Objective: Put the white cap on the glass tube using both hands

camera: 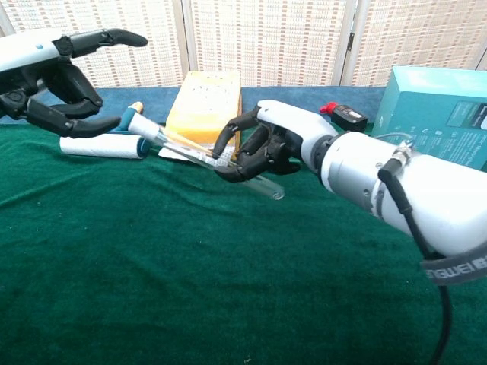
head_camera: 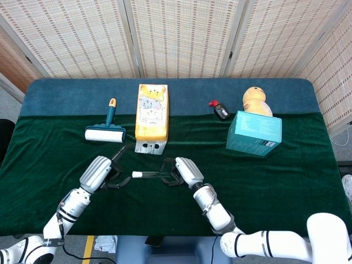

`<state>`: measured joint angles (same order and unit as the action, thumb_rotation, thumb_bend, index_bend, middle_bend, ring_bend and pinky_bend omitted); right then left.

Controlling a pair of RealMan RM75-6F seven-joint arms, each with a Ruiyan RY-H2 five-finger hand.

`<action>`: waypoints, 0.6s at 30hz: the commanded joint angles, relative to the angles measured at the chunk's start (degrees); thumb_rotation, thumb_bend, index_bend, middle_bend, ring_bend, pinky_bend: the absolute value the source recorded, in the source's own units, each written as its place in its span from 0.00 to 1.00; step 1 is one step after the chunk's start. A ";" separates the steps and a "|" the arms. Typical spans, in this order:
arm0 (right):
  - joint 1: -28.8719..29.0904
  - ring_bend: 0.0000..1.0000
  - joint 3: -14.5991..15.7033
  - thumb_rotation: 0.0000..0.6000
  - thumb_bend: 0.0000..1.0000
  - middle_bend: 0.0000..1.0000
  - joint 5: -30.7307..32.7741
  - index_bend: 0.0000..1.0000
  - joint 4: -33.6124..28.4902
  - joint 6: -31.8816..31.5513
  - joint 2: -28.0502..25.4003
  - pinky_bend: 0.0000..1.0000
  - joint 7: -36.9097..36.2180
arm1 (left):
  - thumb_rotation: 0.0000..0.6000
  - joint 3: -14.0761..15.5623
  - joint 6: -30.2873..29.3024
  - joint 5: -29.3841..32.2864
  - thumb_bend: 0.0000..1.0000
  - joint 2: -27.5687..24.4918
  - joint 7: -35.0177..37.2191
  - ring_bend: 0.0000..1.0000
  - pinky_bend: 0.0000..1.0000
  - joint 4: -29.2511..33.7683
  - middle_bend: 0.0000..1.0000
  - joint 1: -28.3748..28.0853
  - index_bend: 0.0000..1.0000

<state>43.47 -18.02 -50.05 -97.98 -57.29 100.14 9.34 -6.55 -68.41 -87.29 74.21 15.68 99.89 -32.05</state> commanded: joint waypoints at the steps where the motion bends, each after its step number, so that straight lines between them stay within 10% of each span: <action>1: 0.80 1.00 2.46 1.00 0.89 0.93 2.21 0.77 -1.69 -0.66 -3.34 1.00 6.48 | 1.00 0.10 -0.30 0.33 0.35 -1.13 0.03 0.80 0.85 -0.90 0.98 0.51 0.00; 8: 2.08 1.00 5.19 1.00 0.89 0.93 4.98 0.77 1.00 -2.21 -2.71 1.00 13.36 | 1.00 -0.09 -1.75 2.15 0.32 -3.09 -4.27 0.58 0.74 -3.68 0.73 2.06 0.00; 18: 2.25 1.00 7.70 1.00 0.89 0.93 5.40 0.71 9.49 -3.26 2.82 1.00 16.72 | 1.00 0.82 -2.49 2.99 0.31 -3.29 -4.54 0.56 0.73 -3.90 0.71 3.93 0.00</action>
<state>45.67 -10.73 -44.81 -89.21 -60.39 102.43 25.40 -5.77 -70.69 -84.20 70.82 11.00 96.11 -28.29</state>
